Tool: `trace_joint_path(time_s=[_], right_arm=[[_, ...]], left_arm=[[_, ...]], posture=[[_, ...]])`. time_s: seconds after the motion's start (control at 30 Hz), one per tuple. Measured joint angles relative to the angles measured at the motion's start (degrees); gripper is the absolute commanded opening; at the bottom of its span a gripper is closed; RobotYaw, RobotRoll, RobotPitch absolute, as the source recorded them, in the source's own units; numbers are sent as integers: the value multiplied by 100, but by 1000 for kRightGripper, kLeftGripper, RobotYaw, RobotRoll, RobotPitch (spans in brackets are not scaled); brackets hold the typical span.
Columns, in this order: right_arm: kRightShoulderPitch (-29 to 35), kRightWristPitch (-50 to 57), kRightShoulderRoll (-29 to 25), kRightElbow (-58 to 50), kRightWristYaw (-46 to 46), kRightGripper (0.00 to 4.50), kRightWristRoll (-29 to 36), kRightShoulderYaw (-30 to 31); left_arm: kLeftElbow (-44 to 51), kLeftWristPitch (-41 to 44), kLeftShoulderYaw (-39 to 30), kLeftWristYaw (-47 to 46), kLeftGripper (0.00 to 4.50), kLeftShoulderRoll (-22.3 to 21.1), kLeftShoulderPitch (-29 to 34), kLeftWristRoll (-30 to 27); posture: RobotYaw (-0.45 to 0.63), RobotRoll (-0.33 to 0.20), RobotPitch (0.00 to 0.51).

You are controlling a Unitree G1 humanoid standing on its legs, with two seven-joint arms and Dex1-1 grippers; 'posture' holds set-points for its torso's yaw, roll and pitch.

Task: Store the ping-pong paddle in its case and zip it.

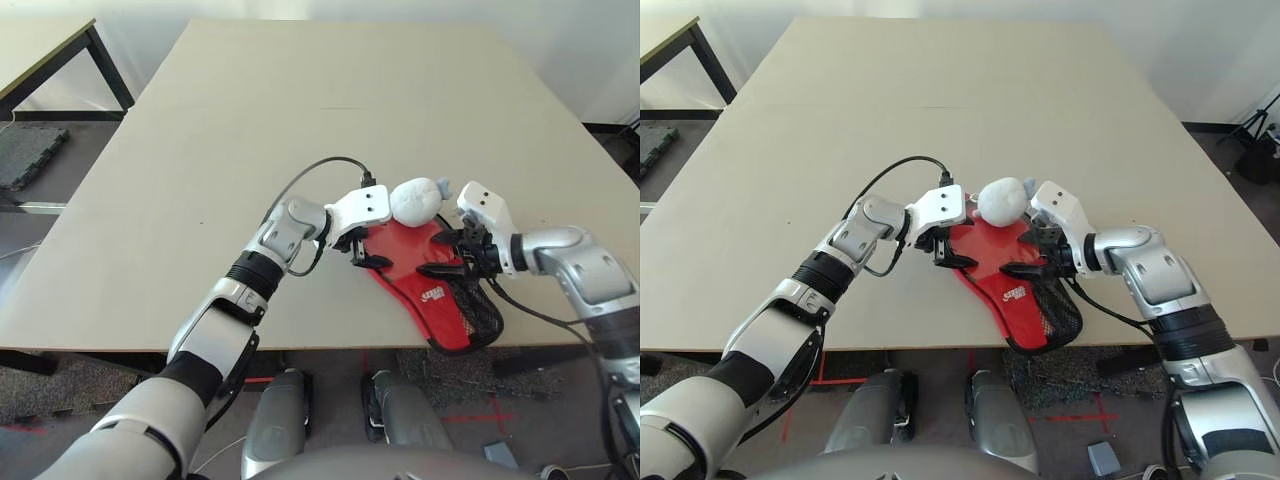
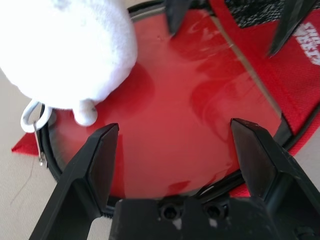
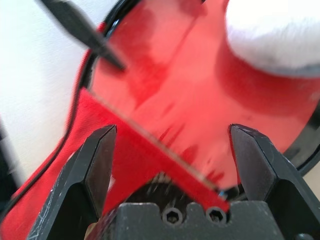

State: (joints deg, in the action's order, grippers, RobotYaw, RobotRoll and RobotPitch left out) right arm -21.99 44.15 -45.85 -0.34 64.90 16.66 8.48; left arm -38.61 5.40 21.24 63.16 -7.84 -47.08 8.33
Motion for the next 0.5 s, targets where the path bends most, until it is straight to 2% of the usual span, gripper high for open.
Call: trace_joint_path(time_s=[0.13,0.2,0.27,0.37,0.5], right_arm=[[-113,668,-466,-148,411,4500,619,-323],[-433,862,-728,-235,599,4500,910,-574],[-920,936,-764,-249,589,4500,1082,-827],[-1620,914,-439,-86,261,4500,1164,-1005],[-2119,731,112,449,-372,4500,911,-897]], left_arm=[[-35,-54,-12,1,4455,-11,-32,-37],[-41,-53,-16,1,4455,-18,-66,-42],[-53,-50,-15,0,4455,-26,-88,-42],[-56,-44,-11,-1,4455,-3,-103,-43],[-58,-50,1,1,4455,58,-118,-78]], posture=[[-8,0,156],[-12,0,159],[-12,0,160],[-13,0,161],[-8,0,160]])
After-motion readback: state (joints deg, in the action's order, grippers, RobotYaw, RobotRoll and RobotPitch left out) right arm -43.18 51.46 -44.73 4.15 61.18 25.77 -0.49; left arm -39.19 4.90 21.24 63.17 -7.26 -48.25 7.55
